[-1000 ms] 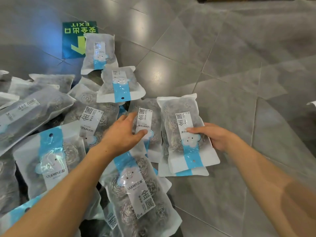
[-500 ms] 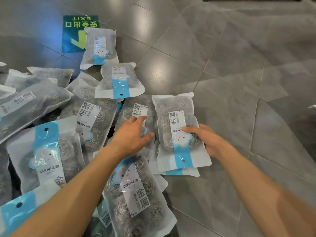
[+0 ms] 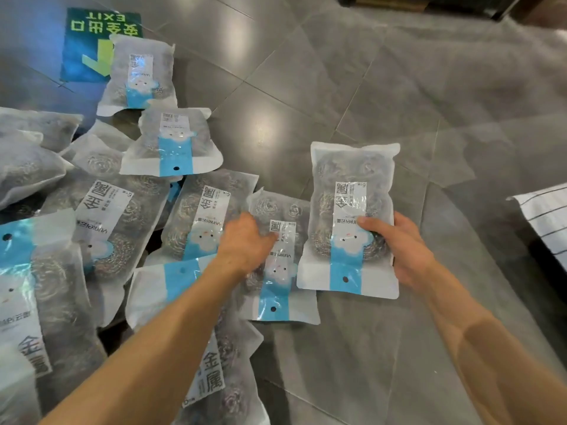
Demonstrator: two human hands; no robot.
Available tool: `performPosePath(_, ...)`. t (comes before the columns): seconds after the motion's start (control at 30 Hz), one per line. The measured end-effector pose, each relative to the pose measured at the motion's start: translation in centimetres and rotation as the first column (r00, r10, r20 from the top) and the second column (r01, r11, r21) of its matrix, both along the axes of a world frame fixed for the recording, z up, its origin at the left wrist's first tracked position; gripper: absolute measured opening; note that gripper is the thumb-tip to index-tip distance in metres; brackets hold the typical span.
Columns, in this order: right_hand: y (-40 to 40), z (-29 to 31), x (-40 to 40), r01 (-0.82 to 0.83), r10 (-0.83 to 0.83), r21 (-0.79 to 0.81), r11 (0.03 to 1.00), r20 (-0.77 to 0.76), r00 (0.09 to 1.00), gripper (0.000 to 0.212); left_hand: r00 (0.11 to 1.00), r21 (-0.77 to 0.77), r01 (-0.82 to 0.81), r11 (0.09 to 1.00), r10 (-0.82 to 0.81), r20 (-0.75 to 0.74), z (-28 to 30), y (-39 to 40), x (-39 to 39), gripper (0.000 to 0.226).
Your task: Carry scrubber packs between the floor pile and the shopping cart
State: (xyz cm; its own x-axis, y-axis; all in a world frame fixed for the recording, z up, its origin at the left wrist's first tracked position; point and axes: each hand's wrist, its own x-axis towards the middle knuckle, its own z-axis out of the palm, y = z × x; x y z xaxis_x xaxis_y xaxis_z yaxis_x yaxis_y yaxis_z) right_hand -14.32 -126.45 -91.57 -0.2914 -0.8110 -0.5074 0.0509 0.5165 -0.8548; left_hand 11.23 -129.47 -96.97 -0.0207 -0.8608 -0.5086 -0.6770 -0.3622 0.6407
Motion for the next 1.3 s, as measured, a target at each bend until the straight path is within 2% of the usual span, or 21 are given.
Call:
performPosePath(0.13, 1.3, -0.2, -1.7, 0.068, -0.069, 0.027, 0.997, 0.018, 0.997, 0.036, 0.993, 0.100, -0.059, 0.993, 0.048, 0.109, 0.0, -0.6, -3.5, 0.110)
performPosePath(0.2, 2.0, -0.6, -2.3, 0.074, -0.075, 0.039, 0.996, 0.017, 0.997, 0.040, 0.986, 0.107, -0.141, 0.984, 0.129, 0.108, -0.9, -0.6, -4.6, 0.118)
performPosePath(0.27, 2.4, -0.9, -2.7, 0.063, -0.063, 0.050, 0.997, 0.003, 0.998, 0.043, 0.973, 0.133, -0.229, 0.964, 0.230, 0.007, -2.0, -0.7, -5.0, 0.107)
performPosePath(0.37, 2.7, -1.0, -2.7, 0.056, -0.055, 0.054, 0.997, -0.025, 0.998, 0.042, 0.956, 0.177, -0.250, 0.952, 0.272, -0.111, -2.3, -0.6, -5.0, 0.063)
performPosePath(0.4, 2.7, -0.9, -2.5, 0.060, -0.058, 0.049, 0.997, -0.032, 0.998, 0.041, 0.944, 0.170, -0.265, 0.949, 0.291, -0.157, -2.4, -0.6, -5.0, 0.056)
performPosePath(0.57, 2.8, 0.0, -0.8, 0.045, -0.043, 0.032, 0.998, -0.087, 0.995, 0.035, 0.864, 0.023, -0.321, 0.947, 0.303, -0.403, -1.1, 0.4, -3.8, 0.050)
performPosePath(0.7, 3.5, 3.2, 1.2, 0.038, -0.036, 0.020, 0.999, -0.091, 0.995, 0.033, 0.783, -0.017, -0.331, 0.944, 0.265, -0.562, 3.8, 1.4, 0.0, 0.050)
performPosePath(0.83, 4.8, 11.3, 4.5, -0.002, 0.002, 0.005, 1.000, -0.054, 0.999, 0.033, 0.760, -0.068, -0.359, 0.931, 0.250, -0.599, 14.8, 3.7, 5.5, 0.051)
performPosePath(0.93, 5.8, 21.6, 7.0, -0.055, 0.054, -0.014, 0.998, -0.065, 0.996, 0.031, 0.758, -0.090, -0.382, 0.920, 0.256, -0.600, 26.3, 5.8, 10.0, 0.057)
performPosePath(1.07, 6.4, 40.3, 10.5, -0.096, 0.090, -0.070, 0.993, -0.085, 0.992, 0.038, 0.761, -0.117, -0.410, 0.905, 0.268, -0.591, 44.5, 8.5, 16.1, 0.055)
performPosePath(1.2, 7.4, 60.8, 14.9, -0.239, 0.223, -0.134, 0.962, -0.128, 0.966, 0.042, 0.780, -0.184, -0.457, 0.870, 0.292, -0.554, 64.3, 11.5, 21.4, 0.058)
performPosePath(1.3, 8.8, 74.1, 18.7, -0.346, 0.317, -0.179, 0.921, -0.172, 0.933, 0.040, 0.775, -0.254, -0.475, 0.842, 0.263, -0.575, 77.7, 14.0, 25.1, 0.050)
